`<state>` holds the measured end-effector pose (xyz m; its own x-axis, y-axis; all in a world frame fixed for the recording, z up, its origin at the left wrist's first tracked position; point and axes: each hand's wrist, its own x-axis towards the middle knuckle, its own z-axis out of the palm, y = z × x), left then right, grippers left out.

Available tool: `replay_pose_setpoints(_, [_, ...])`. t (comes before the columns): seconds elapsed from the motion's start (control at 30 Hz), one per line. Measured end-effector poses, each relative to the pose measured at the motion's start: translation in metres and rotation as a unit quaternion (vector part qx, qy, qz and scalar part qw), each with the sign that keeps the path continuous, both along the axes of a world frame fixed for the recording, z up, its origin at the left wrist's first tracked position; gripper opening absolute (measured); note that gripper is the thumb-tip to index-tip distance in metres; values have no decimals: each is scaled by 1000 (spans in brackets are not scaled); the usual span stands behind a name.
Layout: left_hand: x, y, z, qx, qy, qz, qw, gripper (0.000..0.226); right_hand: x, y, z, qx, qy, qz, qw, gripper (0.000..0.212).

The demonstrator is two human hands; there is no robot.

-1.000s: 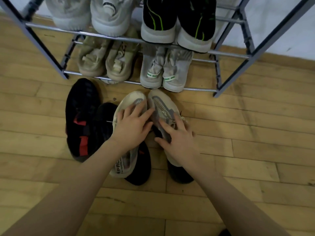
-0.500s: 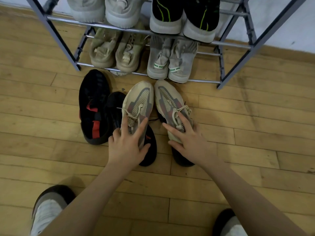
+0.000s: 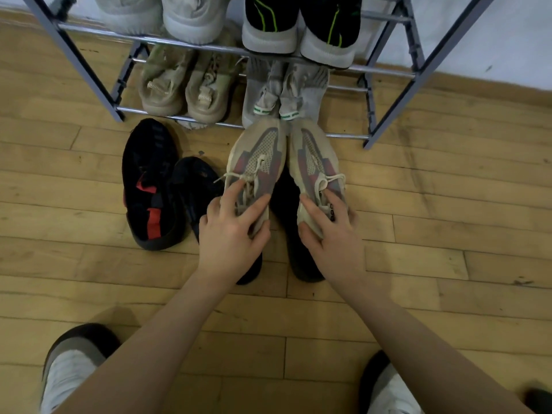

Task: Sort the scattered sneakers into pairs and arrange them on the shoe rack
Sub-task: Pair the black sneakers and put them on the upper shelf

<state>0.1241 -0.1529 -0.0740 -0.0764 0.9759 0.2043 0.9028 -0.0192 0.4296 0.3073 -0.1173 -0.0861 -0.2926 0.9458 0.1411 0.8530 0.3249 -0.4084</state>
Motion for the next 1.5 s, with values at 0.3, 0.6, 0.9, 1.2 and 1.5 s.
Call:
replay_pose_setpoints(0.3, [72, 32, 50, 69, -51, -92, 992, 39, 59, -4, 46, 79, 28, -115, 990, 42])
replay_pose_setpoints(0.6, [123, 70, 135, 161, -105, -180, 965, 41, 106, 8, 142, 134, 23, -211, 968, 45])
replay_pose_setpoints(0.9, [112, 85, 246, 252, -73, -205, 943, 36, 92, 8, 250, 196, 49, -241, 949, 43])
replay_pose_setpoints(1.2, [17, 85, 316, 276, -41, -202, 939, 40, 19, 10, 322, 226, 73, -189, 953, 43])
replay_pose_setpoints(1.5, [-83, 68, 313, 302, -34, -135, 943, 37, -73, 18, 321, 179, 62, -113, 975, 46])
